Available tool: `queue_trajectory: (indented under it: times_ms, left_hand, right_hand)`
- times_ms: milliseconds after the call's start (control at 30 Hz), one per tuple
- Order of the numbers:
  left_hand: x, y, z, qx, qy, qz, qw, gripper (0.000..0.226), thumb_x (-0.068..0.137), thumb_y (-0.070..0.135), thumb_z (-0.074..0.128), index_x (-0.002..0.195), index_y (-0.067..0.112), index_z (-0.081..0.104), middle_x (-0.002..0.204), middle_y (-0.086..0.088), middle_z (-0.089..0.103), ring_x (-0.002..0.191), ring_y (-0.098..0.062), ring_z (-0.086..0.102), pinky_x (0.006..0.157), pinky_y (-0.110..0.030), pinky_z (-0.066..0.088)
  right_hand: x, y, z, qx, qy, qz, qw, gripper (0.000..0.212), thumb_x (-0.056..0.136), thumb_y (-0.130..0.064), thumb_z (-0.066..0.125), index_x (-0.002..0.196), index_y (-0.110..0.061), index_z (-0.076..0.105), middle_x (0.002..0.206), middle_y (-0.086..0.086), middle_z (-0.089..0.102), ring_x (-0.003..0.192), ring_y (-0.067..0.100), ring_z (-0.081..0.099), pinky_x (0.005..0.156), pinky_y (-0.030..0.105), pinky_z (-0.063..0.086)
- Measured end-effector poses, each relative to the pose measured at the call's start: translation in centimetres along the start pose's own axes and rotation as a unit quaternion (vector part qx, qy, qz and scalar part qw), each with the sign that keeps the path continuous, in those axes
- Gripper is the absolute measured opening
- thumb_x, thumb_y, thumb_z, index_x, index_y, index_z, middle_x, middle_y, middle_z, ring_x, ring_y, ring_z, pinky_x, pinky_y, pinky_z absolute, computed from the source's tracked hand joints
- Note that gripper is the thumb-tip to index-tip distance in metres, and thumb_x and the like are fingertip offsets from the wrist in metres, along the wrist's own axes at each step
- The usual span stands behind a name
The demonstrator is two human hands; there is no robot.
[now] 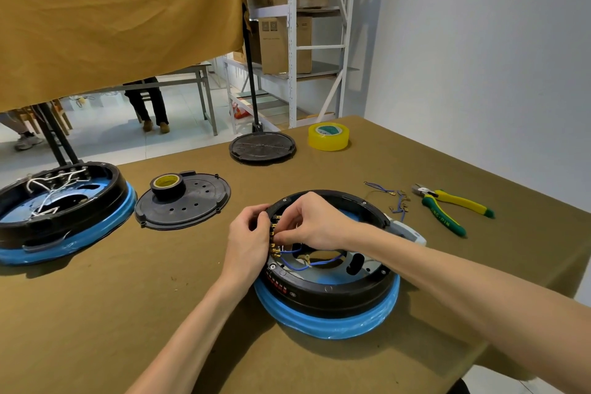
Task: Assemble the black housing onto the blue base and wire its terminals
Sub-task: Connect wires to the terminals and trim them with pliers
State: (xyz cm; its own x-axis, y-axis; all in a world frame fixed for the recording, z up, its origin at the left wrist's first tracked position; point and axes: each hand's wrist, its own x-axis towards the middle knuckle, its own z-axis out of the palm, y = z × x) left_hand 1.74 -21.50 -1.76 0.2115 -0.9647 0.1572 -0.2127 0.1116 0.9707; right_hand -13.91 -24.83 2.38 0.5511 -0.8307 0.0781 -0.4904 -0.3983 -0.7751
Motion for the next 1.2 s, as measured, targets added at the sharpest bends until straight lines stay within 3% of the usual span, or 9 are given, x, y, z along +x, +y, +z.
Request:
queue_trajectory:
  times_ms: [133,300,433,533,633,733,900,1000,1200]
  left_hand:
    - [0.2,-0.2,-0.1,-0.007,0.0,0.002,1.0,0.031,0.109,0.018,0.043,0.129,0.014,0.065,0.114,-0.001,0.07,0.111,-0.016,0.065,0.097,-0.037,0.054]
    - [-0.1,-0.4,0.1,-0.037,0.022,-0.006,0.999,0.036,0.11,0.02,0.033,0.12,0.018,0.068,0.108,0.006,0.071,0.105,-0.005,0.065,0.08,-0.021,0.049]
    - [-0.3,-1.2,-0.6,-0.106,0.054,-0.038,0.992,0.033,0.108,0.013,0.036,0.117,0.025,0.066,0.116,0.008,0.07,0.114,-0.007,0.063,0.095,-0.028,0.051]
    - [-0.4,-1.5,-1.1,-0.1,0.012,-0.056,0.993,0.04,0.102,-0.001,0.043,0.121,0.028,0.065,0.122,0.009,0.069,0.119,-0.01,0.062,0.104,-0.035,0.051]
    - [-0.5,-1.6,-1.1,-0.06,-0.02,-0.032,0.998,0.041,0.105,0.001,0.041,0.125,0.03,0.063,0.124,0.01,0.068,0.119,-0.005,0.062,0.106,-0.034,0.05]
    - [-0.7,-1.6,-1.2,-0.032,-0.04,-0.004,0.999,0.042,0.108,0.003,0.035,0.125,0.03,0.062,0.123,0.014,0.067,0.114,0.005,0.062,0.105,-0.027,0.049]
    - [-0.7,-1.3,-1.4,-0.033,-0.065,0.017,0.997,0.039,0.111,0.01,0.034,0.132,0.029,0.06,0.129,0.012,0.065,0.12,0.0,0.061,0.102,-0.024,0.051]
    - [-0.6,-1.4,-1.5,-0.037,-0.07,0.017,0.997,0.039,0.112,0.015,0.034,0.14,0.031,0.056,0.133,0.009,0.062,0.123,-0.004,0.061,0.103,-0.03,0.052]
    - [-0.4,-1.3,-1.6,-0.047,-0.066,0.019,0.997,0.042,0.111,0.012,0.038,0.14,0.038,0.054,0.128,0.011,0.063,0.11,0.002,0.066,0.084,-0.021,0.058]
  right_hand:
    - [-0.1,0.2,0.1,-0.014,0.007,-0.007,1.0,0.004,0.088,-0.012,0.08,0.087,-0.009,0.082,0.077,0.002,0.076,0.063,0.0,0.064,0.063,0.014,0.049]
    - [-0.1,0.5,0.3,-0.012,0.018,-0.004,1.0,0.008,0.087,-0.014,0.082,0.09,-0.007,0.082,0.083,0.005,0.079,0.07,0.005,0.069,0.069,0.017,0.054]
    - [-0.3,0.8,0.2,-0.022,0.025,-0.002,0.999,0.009,0.086,-0.019,0.082,0.09,-0.01,0.083,0.081,0.001,0.079,0.071,0.004,0.071,0.07,0.018,0.056]
    - [-0.3,0.9,0.4,-0.034,0.025,-0.01,0.999,0.006,0.087,-0.02,0.081,0.087,-0.014,0.083,0.078,-0.003,0.078,0.069,0.003,0.07,0.067,0.017,0.054]
    - [-0.4,1.0,0.2,-0.034,0.021,-0.014,0.999,0.005,0.088,-0.019,0.08,0.087,-0.016,0.083,0.077,-0.005,0.077,0.069,0.002,0.069,0.066,0.016,0.053]
    - [-0.6,1.1,0.2,-0.038,0.013,-0.026,0.999,0.005,0.089,-0.016,0.079,0.086,-0.015,0.082,0.074,-0.009,0.074,0.065,-0.002,0.065,0.063,0.014,0.048]
    - [-0.5,0.9,0.2,-0.034,0.01,-0.033,0.999,0.006,0.089,-0.013,0.079,0.084,-0.01,0.081,0.075,-0.003,0.074,0.058,-0.005,0.058,0.059,0.011,0.044]
    - [-0.5,0.9,0.2,-0.038,0.014,-0.036,0.999,0.007,0.089,-0.014,0.078,0.086,-0.008,0.082,0.078,0.002,0.075,0.06,-0.003,0.057,0.062,0.014,0.045]
    - [-0.6,1.0,0.4,-0.043,0.02,-0.034,0.998,0.009,0.09,-0.014,0.078,0.083,-0.01,0.081,0.071,-0.007,0.071,0.057,-0.006,0.055,0.057,0.01,0.042]
